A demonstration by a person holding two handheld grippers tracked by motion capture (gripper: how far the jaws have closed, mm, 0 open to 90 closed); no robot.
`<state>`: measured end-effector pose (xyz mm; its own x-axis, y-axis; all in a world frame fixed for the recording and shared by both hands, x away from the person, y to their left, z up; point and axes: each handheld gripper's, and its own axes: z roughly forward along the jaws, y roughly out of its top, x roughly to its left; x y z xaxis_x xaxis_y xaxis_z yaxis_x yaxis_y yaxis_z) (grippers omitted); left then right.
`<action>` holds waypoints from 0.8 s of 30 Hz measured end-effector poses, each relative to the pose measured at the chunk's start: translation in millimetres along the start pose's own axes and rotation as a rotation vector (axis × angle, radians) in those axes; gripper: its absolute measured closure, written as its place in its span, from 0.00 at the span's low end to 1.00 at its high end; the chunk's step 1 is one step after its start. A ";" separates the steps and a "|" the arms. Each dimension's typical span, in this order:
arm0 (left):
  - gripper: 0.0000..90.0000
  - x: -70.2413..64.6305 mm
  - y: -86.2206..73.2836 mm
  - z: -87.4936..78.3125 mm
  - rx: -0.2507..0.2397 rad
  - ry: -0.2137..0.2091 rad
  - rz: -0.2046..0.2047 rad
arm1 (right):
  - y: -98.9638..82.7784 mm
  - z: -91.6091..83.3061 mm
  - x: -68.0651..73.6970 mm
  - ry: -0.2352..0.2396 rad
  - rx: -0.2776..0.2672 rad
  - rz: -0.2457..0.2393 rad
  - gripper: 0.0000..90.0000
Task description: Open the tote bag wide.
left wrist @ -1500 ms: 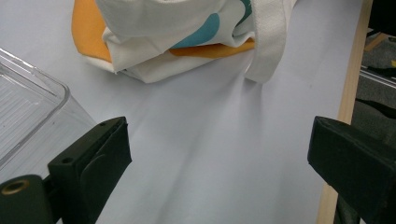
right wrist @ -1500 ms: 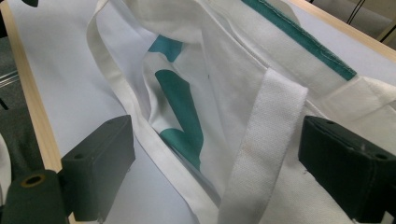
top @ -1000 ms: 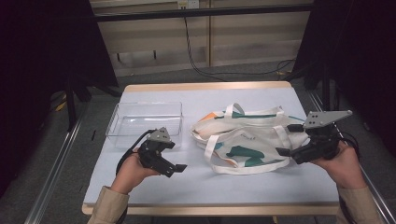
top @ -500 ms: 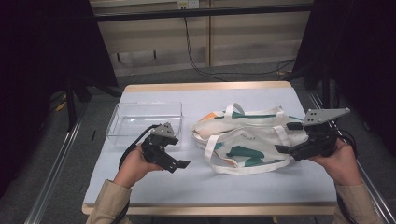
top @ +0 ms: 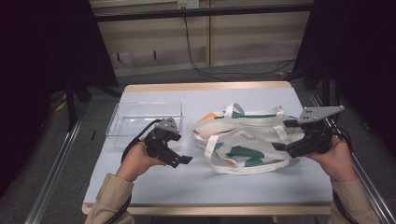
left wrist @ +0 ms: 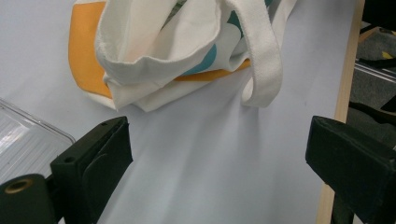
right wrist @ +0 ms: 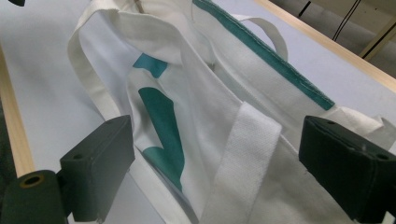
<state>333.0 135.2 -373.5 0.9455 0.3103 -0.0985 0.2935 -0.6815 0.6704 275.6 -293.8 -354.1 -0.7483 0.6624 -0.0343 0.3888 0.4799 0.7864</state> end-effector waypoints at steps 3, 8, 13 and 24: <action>0.08 2.2 2.1 -0.8 0.005 0.004 0.005 | -0.5 1.1 -1.8 -0.001 -0.004 0.005 0.11; 0.09 2.9 6.5 -0.1 -0.011 -0.002 -0.002 | -1.0 2.9 -3.7 0.008 -0.011 0.011 0.11; 0.09 3.9 11.5 1.1 -0.016 -0.002 -0.003 | 0.3 3.7 -3.7 0.006 -0.023 0.012 0.11; 0.10 8.7 23.9 0.6 -0.019 0.011 0.019 | 1.4 15.2 -1.4 0.032 -0.004 -0.009 0.12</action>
<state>348.3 121.2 -358.8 0.9492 0.3049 -0.0774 0.2726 -0.6746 0.6860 285.4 -285.3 -362.4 -0.7686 0.6393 -0.0214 0.3801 0.4835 0.7885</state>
